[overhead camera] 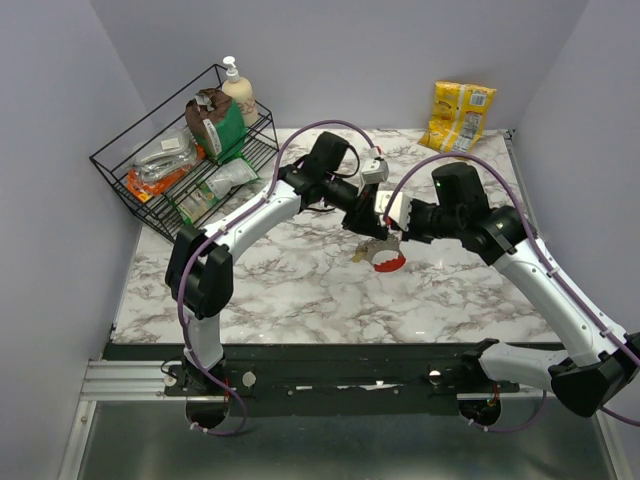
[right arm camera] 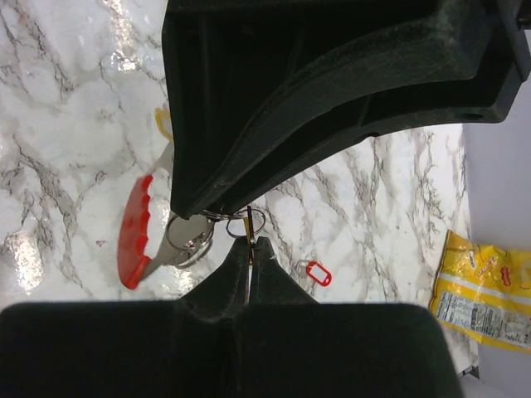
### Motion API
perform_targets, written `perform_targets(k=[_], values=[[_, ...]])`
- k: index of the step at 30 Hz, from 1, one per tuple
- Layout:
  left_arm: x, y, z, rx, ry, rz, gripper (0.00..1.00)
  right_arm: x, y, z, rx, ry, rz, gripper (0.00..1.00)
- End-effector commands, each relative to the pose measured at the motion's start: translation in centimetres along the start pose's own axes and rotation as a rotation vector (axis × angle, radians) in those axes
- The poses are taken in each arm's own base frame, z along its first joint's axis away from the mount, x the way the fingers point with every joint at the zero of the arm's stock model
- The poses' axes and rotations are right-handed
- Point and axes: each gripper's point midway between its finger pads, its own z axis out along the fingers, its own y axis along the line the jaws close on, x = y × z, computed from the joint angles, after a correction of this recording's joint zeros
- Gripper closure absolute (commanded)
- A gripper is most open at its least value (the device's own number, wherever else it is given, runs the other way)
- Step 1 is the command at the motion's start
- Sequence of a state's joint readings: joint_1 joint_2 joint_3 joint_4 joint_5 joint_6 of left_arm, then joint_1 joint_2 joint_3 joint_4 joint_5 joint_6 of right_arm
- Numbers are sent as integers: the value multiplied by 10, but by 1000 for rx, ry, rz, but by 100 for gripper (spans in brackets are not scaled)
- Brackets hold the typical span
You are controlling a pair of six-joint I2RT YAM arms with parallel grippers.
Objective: Remove the keys from the keyring
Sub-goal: Remove the key from the keyring.
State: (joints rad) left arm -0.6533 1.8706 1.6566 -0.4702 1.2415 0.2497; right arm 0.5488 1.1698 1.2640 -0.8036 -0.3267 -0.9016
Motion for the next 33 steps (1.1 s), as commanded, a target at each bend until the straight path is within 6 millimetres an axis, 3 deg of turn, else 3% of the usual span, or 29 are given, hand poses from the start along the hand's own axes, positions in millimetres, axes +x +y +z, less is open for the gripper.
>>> perform_targets(k=[1,24,33], values=[[0,4,6,-9,-6,-17,72,-9,-13,-6,69,-26,-2,99],[-3,36,6,-190,-25,-92,73,-1,-16,-5,104,0,7,99],[0,46,6,-220,-27,-93,89,1,-17,-5,117,3,10,99]])
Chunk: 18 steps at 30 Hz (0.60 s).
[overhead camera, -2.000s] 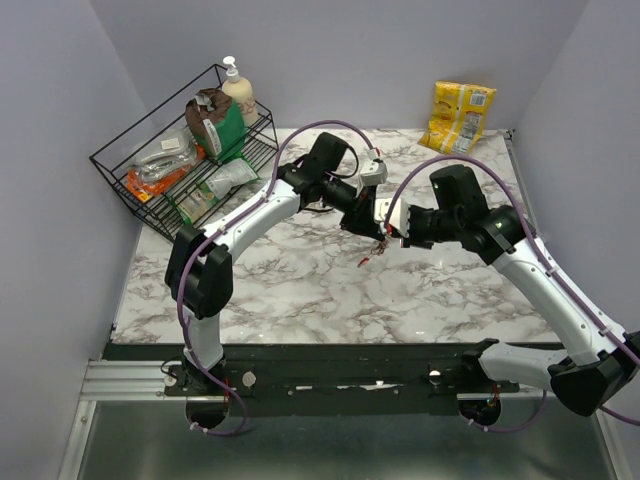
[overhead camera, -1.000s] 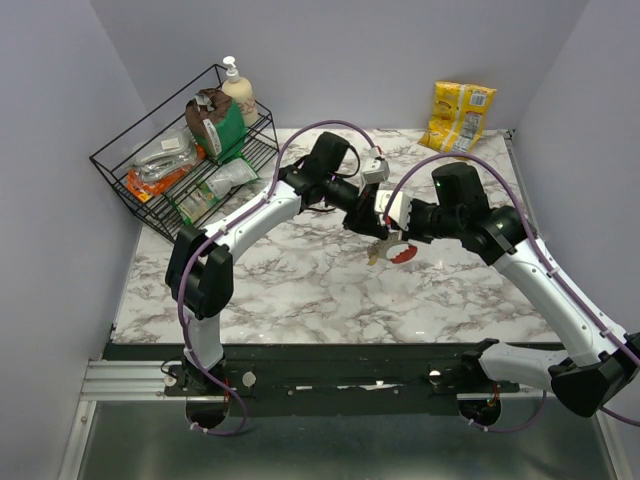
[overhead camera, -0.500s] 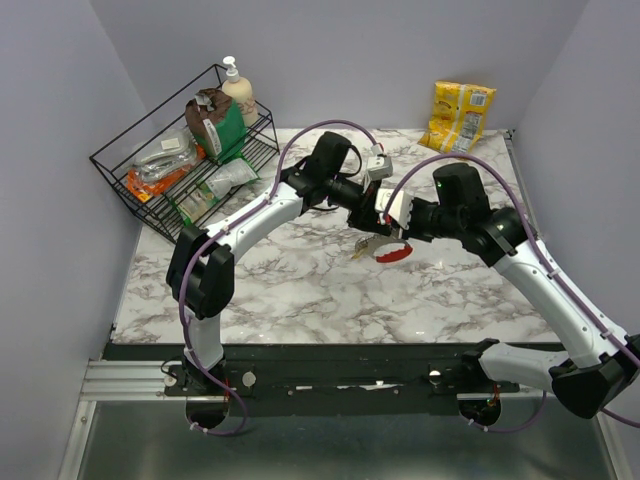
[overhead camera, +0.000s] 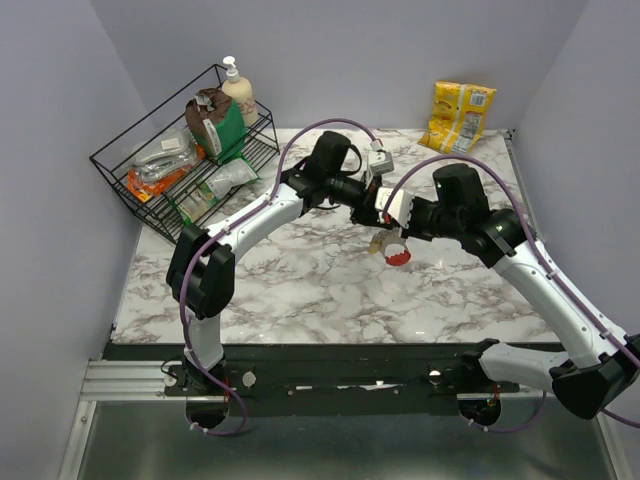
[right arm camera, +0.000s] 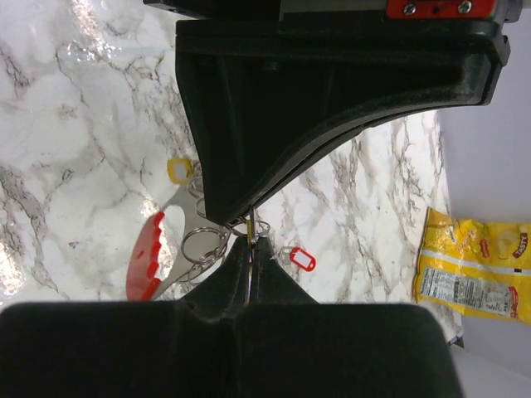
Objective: Remove the keys from the keyring
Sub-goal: Remove the key from the keyring.
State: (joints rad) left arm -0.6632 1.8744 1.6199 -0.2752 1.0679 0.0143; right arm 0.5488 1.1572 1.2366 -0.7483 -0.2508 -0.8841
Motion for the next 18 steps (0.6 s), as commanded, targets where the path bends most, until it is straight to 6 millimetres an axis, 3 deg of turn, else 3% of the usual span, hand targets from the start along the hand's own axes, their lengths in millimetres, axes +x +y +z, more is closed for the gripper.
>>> perform_targets(k=[1,4,18], values=[[5,15,3,-50,-1,-6,94,-6,-6,-4,46,-25,5,99],[5,13,0,-45,-4,-6,100,1,-8,-3,69,-1,7,99],[-5,12,-16,-94,-57,-28,100,25,-7,-4,109,76,3,99]])
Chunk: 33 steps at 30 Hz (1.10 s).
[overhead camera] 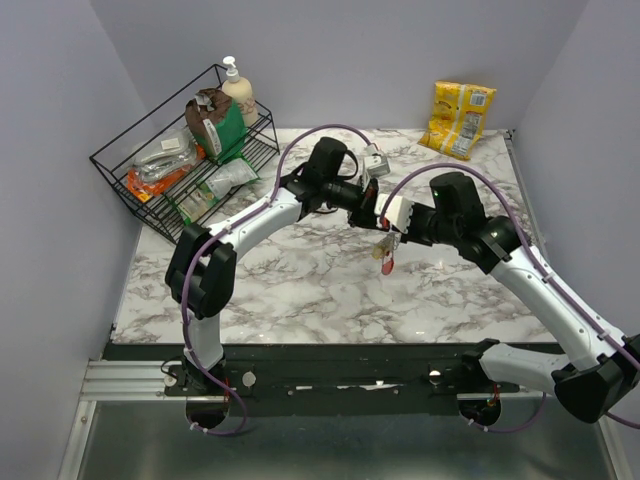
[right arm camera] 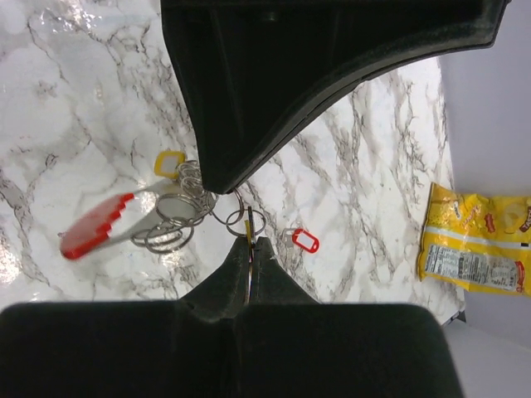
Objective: Remove the keys from the keyring
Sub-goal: Remove the key from the keyring.
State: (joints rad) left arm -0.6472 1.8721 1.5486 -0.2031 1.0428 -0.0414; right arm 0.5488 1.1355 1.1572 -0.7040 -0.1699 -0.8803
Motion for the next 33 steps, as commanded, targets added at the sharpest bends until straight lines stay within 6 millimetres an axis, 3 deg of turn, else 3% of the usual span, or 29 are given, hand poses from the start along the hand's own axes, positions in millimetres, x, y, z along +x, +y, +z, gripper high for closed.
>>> perform_targets(k=[1,8,16,22,33], values=[[-19,-2,-15,-53,-54,25,100,4,-9,-8,65,11,-1,99],[-28,-3,-20,-61,-89,23,100,15,3,-3,37,34,16,99],[-32,5,-22,-118,-109,2,100,8,12,-8,-11,2,34,99],[-31,18,-23,-199,-105,-11,100,-5,2,-13,-1,-18,52,99],[-19,7,-10,-180,-52,12,100,-8,-16,-6,33,17,71,99]])
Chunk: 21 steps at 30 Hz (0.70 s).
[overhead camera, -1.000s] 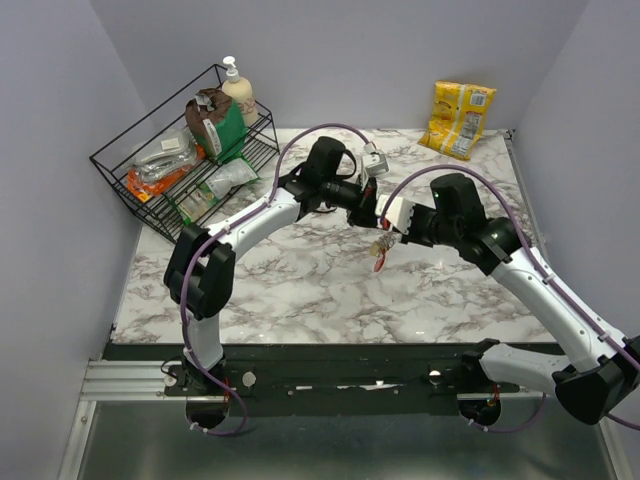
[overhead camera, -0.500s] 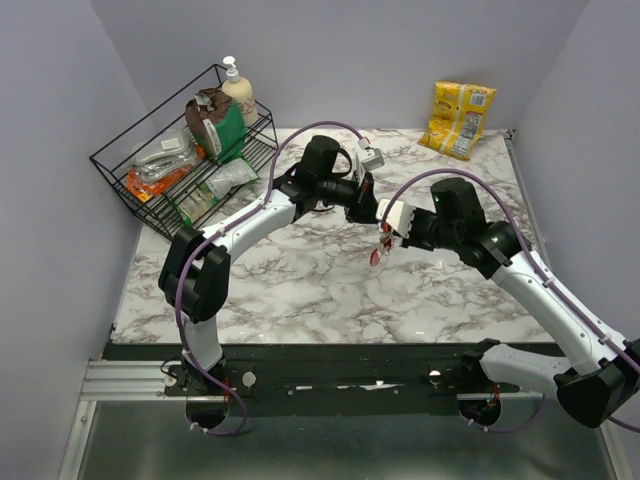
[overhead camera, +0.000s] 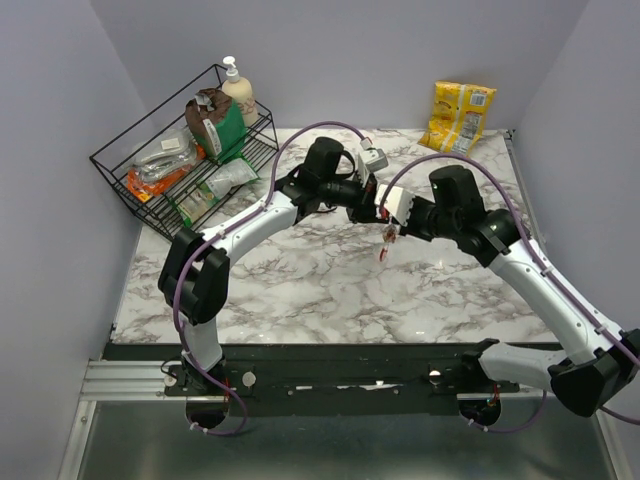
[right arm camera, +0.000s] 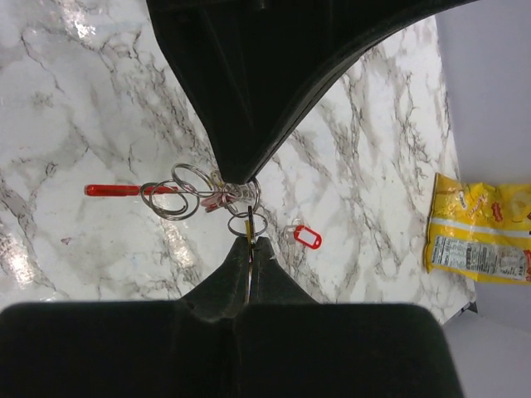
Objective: Remove the keys from the keyring
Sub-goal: Remove the key from the keyring.
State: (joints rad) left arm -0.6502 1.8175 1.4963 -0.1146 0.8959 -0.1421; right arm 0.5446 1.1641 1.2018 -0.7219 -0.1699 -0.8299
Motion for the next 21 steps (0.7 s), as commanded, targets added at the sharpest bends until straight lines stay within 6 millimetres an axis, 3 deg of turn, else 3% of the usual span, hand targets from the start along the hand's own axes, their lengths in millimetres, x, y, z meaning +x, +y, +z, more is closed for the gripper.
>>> perform_targets(k=[1,10,21], values=[[-6,-4,-5,-36,2,40,100,-3,-12,-4,34,16,17,99],[-1,-8,-2,-26,17,47,100,-18,-21,-3,24,-9,15,99],[1,-9,2,-18,22,38,100,-27,-12,6,-31,-25,12,99]])
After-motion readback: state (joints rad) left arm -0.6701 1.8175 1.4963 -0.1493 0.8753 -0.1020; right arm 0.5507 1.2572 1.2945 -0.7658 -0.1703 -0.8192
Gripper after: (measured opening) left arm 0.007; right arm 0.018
